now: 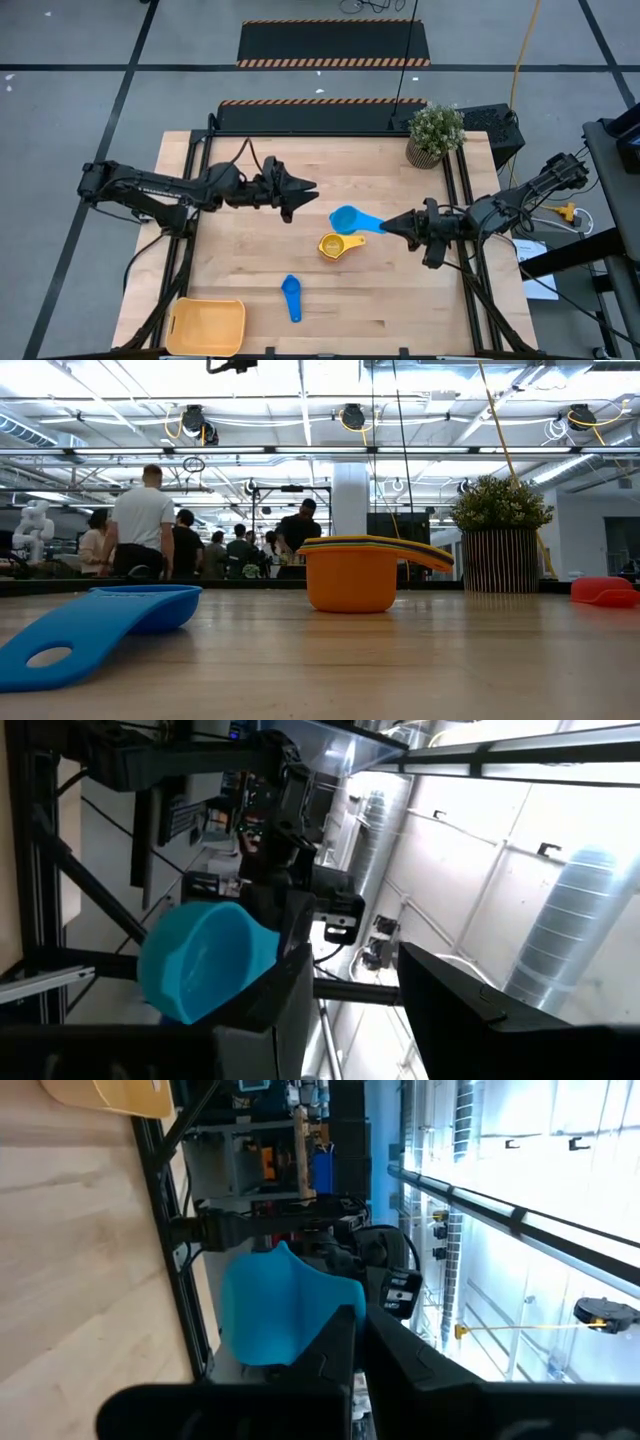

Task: Nest measuring cups in basket
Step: Stack the light blue measuring cup on top of the yellow measuring cup

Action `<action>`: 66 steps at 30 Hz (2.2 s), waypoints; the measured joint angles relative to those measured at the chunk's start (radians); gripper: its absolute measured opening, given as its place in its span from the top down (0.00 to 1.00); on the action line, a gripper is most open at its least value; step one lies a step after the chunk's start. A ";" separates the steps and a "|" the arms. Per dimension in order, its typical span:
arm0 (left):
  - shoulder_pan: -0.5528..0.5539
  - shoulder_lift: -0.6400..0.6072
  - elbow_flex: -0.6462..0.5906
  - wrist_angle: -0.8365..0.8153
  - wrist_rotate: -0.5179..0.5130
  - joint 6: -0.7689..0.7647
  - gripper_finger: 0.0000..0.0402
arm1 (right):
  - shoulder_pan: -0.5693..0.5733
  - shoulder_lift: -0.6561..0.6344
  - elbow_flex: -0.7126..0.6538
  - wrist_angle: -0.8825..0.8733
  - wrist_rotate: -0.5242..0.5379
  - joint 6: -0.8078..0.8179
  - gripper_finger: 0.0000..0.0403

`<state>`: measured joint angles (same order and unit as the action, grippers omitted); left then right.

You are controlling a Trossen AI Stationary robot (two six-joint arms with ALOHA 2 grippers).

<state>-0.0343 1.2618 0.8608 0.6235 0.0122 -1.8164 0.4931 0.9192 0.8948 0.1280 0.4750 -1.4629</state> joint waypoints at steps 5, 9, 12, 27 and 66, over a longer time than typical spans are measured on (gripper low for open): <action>0.014 0.000 0.000 -0.022 0.014 0.000 0.63 | 0.000 0.000 0.000 0.001 0.000 -0.030 1.00; 0.012 0.001 0.000 -0.071 0.016 -0.009 0.63 | 0.000 0.001 0.000 0.022 0.007 -0.078 1.00; 0.001 0.001 0.000 -0.074 0.017 -0.009 0.63 | 0.000 0.000 0.000 0.048 0.026 -0.094 1.00; -0.050 0.059 0.000 -0.014 -0.011 0.018 0.63 | -0.008 0.032 0.000 0.212 0.027 -0.070 1.00; -0.061 0.146 0.021 0.217 0.147 0.041 0.63 | -0.006 0.048 0.000 0.212 0.027 -0.042 1.00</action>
<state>-0.0952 1.4078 0.8818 0.8405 0.1590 -1.7756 0.4866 0.9674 0.8948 0.3396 0.5025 -1.5050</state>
